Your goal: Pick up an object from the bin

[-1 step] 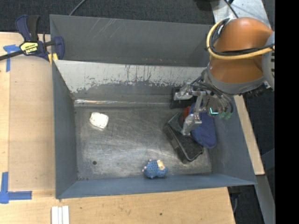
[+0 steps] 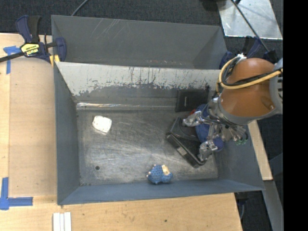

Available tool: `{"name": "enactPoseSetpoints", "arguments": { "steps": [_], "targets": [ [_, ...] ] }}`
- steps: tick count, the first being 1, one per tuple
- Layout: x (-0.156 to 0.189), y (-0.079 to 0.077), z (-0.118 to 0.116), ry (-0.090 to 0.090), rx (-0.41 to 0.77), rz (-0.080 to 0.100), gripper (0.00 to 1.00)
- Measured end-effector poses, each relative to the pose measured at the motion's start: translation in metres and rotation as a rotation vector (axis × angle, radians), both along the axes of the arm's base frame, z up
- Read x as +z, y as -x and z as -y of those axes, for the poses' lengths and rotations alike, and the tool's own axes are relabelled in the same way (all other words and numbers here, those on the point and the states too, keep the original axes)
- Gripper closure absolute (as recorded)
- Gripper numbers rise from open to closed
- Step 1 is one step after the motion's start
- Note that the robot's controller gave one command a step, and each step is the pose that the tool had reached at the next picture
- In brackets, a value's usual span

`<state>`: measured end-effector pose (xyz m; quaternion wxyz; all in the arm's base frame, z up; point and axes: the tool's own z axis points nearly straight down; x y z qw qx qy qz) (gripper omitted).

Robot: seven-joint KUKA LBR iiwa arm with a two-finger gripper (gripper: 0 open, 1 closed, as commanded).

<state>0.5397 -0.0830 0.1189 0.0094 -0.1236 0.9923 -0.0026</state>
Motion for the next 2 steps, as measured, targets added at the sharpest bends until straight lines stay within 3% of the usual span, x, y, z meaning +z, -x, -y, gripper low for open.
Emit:
{"name": "enactPoseSetpoints", "arguments": {
  "steps": [1,2],
  "targets": [
    [0.022,0.047,0.058,0.004,0.425,-0.016,0.0],
    [-0.035,-0.023,0.054,-0.006,0.635,-0.018,0.0]
  ]
}}
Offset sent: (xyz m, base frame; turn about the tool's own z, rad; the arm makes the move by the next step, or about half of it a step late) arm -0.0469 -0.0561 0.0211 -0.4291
